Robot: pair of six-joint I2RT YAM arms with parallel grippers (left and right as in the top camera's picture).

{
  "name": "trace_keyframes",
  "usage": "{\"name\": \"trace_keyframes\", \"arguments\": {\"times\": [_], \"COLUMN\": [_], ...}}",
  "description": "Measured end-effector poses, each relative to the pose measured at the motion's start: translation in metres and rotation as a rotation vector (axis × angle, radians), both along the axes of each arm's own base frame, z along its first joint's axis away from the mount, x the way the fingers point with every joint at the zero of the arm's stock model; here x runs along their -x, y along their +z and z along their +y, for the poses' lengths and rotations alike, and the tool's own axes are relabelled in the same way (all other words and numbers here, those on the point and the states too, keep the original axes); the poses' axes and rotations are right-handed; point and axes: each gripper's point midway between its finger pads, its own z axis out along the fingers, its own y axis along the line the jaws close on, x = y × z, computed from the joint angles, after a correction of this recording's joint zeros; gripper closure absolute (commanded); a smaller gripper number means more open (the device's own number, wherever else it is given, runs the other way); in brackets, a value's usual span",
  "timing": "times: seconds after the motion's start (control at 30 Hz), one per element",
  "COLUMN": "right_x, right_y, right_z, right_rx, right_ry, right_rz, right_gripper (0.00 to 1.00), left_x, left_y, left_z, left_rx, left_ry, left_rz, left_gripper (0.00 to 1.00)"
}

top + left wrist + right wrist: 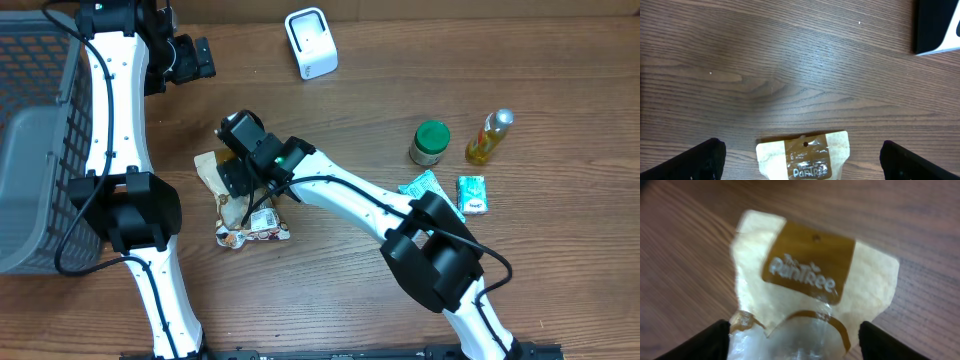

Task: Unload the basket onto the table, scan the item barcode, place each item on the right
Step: 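Swing the right gripper left and grasp the PanTree packet, then lift the PanTree packet toward the white scanner with the right gripper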

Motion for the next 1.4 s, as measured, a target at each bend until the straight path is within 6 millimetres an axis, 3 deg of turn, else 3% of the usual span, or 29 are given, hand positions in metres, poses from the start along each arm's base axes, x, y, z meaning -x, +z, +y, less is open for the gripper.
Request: {"name": "trace_keyframes", "arguments": {"times": [0.17, 0.53, 0.7, 0.87, 1.1, 1.23, 1.4], "right_x": [0.002, 0.002, 0.0, -0.006, -0.03, -0.045, -0.046], "right_y": [-0.028, -0.032, -0.034, -0.038, -0.035, -0.011, 0.004], "right_z": [-0.01, -0.023, -0.029, -0.049, -0.121, -0.159, -0.157], "right_rx": [0.057, 0.058, 0.078, 0.14, 0.215, 0.194, 0.141], "right_ry": [-0.035, -0.088, -0.123, -0.22, -0.432, -0.498, -0.403], "right_rz": [0.044, 0.107, 0.105, 0.095, 0.173, 0.206, 0.224], "right_gripper": [0.0, 0.04, 0.0, 0.0, 0.0, 0.0, 0.0], "left_x": [0.0, 0.0, 0.0, 0.0, 0.0, 0.0, 0.0], "left_y": [0.0, 0.0, 0.0, 0.0, 0.0, 0.0, 0.0], "left_z": [0.0, 0.0, 0.0, 0.0, 0.0, 0.0, 0.0], "left_rx": [0.0, 0.0, 0.0, 0.0, 0.0, 0.0, 0.0], "left_ry": [0.0, 0.0, 0.0, 0.0, 0.0, 0.0, 0.0], "left_rz": [0.0, 0.0, 0.0, 0.0, 0.0, 0.0, 0.0], "left_gripper": [0.01, 0.0, 0.0, 0.0, 0.0, 0.01, 0.01]}}
